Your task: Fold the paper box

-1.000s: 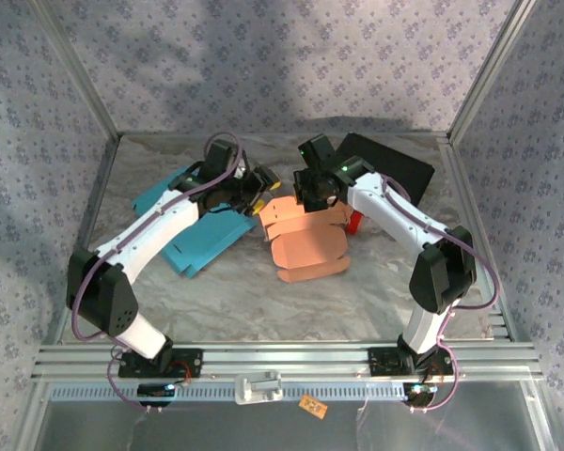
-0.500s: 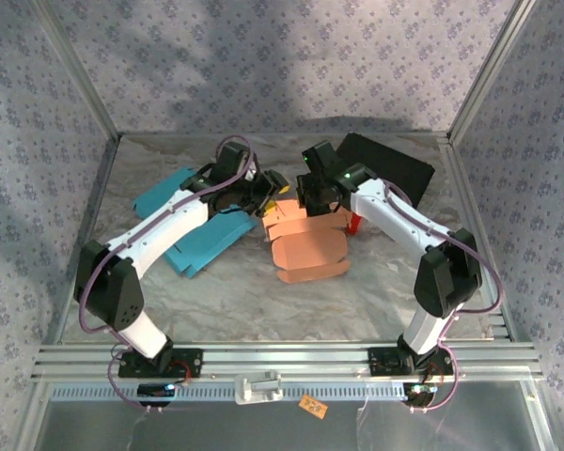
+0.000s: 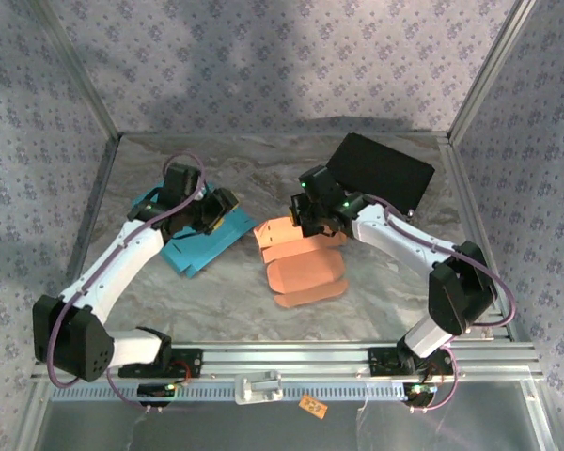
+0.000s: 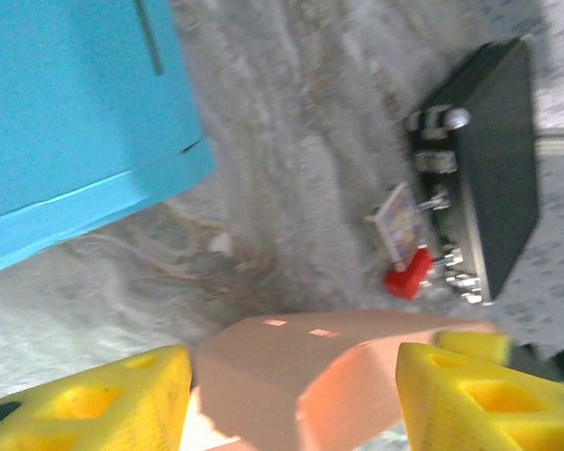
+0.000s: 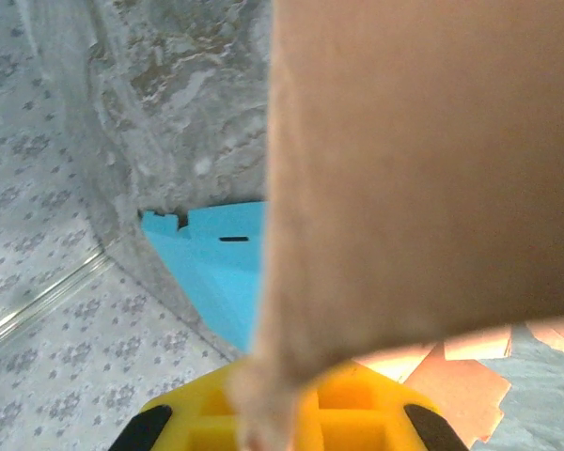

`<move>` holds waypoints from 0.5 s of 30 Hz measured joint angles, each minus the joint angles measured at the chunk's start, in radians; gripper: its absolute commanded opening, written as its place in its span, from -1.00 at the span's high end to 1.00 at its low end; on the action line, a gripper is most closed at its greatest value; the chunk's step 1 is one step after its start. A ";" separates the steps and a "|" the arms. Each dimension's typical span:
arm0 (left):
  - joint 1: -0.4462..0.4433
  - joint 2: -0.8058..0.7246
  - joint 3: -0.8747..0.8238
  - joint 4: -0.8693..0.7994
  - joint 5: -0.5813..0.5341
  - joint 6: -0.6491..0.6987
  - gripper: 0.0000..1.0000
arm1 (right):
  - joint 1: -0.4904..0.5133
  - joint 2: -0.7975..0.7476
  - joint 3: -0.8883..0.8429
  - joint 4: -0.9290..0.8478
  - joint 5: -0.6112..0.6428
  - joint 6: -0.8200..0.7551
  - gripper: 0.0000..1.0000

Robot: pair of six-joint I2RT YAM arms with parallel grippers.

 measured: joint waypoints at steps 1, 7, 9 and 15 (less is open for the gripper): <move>0.000 0.000 -0.018 -0.002 -0.005 0.026 -0.07 | 0.000 0.000 -0.024 0.040 0.000 -0.018 1.00; 0.000 -0.040 -0.116 -0.006 -0.048 0.138 0.00 | 0.000 0.023 -0.112 0.206 -0.059 -0.158 1.00; 0.000 -0.068 -0.152 0.001 -0.062 0.169 0.09 | 0.000 0.023 -0.129 0.252 -0.080 -0.202 1.00; 0.002 -0.159 -0.300 0.120 -0.067 0.293 0.16 | -0.007 0.023 -0.245 0.436 -0.144 -0.314 1.00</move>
